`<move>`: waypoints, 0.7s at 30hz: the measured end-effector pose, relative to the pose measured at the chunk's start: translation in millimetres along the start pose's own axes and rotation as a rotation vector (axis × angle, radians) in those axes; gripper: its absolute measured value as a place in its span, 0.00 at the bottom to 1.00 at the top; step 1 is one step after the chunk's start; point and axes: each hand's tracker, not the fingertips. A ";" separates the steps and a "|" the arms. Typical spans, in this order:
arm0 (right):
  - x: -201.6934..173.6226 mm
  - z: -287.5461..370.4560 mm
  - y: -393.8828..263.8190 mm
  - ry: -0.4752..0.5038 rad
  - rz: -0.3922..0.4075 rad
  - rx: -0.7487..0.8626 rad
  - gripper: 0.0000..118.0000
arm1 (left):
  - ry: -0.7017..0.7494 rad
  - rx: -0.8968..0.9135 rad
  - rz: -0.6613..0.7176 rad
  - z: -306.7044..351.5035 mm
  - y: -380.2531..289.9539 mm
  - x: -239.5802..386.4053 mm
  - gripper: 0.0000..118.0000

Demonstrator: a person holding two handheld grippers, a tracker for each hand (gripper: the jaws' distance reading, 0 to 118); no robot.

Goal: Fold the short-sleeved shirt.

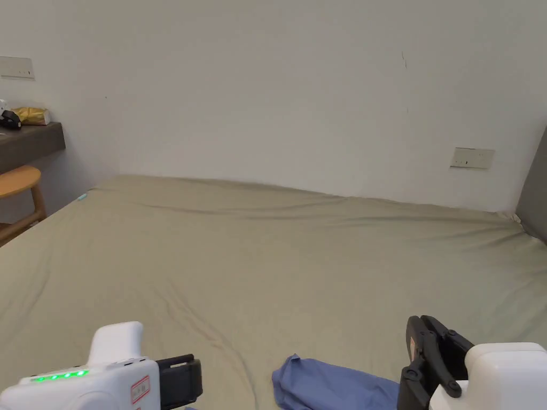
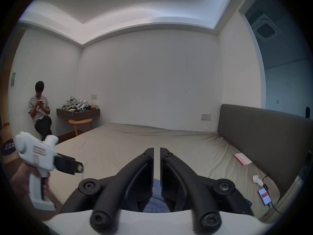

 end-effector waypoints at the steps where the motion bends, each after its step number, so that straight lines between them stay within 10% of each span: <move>1: 2.2 -1.4 0.2 0.003 -0.001 -0.001 0.07 | -0.004 -0.043 0.007 -20.5 0.9 -0.2 0.91; 13: 36.0 -38.7 -22.4 -0.096 0.048 -0.087 0.08 | 0.194 -0.358 -0.027 -227.9 -43.4 4.5 0.89; 17: 47.6 -48.3 -35.4 -0.102 0.002 -0.141 0.15 | 0.301 -0.349 -0.049 -238.4 -59.1 5.5 0.62; 19: 53.7 -52.3 -38.7 -0.100 -0.004 -0.159 0.15 | 0.255 -0.349 -0.063 -228.3 -55.1 14.5 0.11; 21: 60.9 -58.4 -34.5 -0.102 -0.003 -0.176 0.17 | 0.206 -0.314 -0.006 -218.7 -50.6 10.0 0.05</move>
